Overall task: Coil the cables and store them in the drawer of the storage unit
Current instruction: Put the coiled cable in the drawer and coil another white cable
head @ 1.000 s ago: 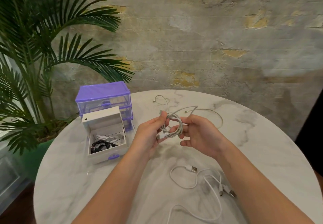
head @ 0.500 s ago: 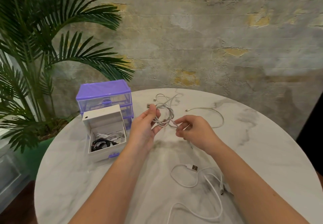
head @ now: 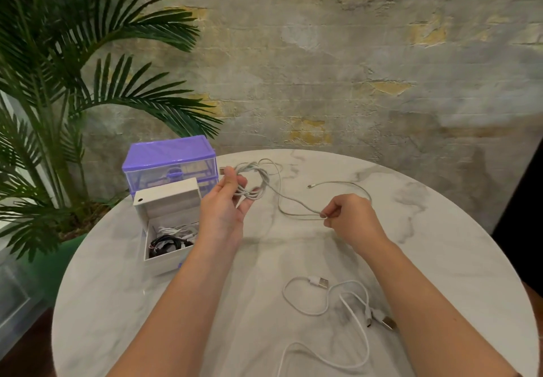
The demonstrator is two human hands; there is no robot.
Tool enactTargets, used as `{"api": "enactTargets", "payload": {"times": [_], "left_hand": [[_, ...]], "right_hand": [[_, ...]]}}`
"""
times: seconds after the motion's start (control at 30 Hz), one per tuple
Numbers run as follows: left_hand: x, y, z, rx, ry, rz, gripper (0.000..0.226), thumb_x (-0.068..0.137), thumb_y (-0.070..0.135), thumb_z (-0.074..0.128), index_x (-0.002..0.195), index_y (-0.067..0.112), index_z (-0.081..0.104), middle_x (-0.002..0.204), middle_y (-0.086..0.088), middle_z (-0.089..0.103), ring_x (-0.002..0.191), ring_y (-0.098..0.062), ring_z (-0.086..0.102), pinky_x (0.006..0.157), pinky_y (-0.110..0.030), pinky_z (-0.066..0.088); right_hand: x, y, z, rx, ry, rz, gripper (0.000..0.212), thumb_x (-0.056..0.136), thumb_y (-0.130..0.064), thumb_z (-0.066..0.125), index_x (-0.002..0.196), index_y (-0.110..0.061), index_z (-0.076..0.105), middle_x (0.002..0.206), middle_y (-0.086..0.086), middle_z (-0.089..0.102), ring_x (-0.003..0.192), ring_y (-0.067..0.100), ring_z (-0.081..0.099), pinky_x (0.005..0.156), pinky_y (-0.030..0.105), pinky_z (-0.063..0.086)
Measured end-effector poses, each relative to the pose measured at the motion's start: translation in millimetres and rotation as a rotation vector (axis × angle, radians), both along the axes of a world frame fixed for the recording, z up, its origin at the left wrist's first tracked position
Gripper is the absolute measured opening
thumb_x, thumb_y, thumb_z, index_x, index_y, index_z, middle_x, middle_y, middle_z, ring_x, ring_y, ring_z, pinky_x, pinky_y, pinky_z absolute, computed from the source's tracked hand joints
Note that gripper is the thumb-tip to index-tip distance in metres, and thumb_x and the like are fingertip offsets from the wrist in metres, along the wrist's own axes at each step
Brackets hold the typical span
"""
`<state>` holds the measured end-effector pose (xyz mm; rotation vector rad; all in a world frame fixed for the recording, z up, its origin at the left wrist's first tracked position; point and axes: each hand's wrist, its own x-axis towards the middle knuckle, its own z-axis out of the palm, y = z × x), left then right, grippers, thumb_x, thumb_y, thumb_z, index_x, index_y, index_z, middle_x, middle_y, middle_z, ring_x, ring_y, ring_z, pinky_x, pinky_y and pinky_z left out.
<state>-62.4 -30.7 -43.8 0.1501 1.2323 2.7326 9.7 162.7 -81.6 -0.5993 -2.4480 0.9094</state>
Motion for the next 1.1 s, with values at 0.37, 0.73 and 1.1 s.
{"api": "enactTargets", "payload": {"times": [0.37,0.73,1.1], "left_hand": [[1.7,6.9,-6.8,0.045,-0.035,-0.106,0.016,0.099,0.02,0.05,0.087,0.012,0.059,0.072,0.004,0.066,0.085,-0.011,0.062,0.085,-0.033,0.052],[15.7,18.3,-12.7,0.076,0.018,-0.243,0.022,0.101,0.018,0.045,0.117,0.003,0.049,0.085,-0.004,0.065,0.089,-0.015,0.065,0.093,-0.04,0.052],[18.7,15.2,-11.7,-0.281,0.116,-0.358,0.023,0.094,0.016,0.052,0.103,0.0,0.065,0.095,-0.014,0.064,0.092,-0.02,0.061,0.092,-0.047,0.054]], "right_hand": [[1.6,-15.0,0.0,0.396,-0.113,0.071,0.023,0.087,-0.006,0.06,0.102,-0.023,0.065,0.106,-0.002,0.057,0.106,0.021,0.049,0.086,0.033,0.043],[1.1,-42.2,13.6,0.291,0.182,0.209,0.027,0.094,-0.046,0.053,0.113,-0.03,0.062,0.084,-0.013,0.063,0.09,0.009,0.053,0.076,0.031,0.045],[0.7,-38.5,13.0,0.06,0.219,0.088,0.014,0.098,-0.039,0.048,0.096,-0.028,0.057,0.075,-0.013,0.05,0.07,0.004,0.05,0.063,0.031,0.036]]}}
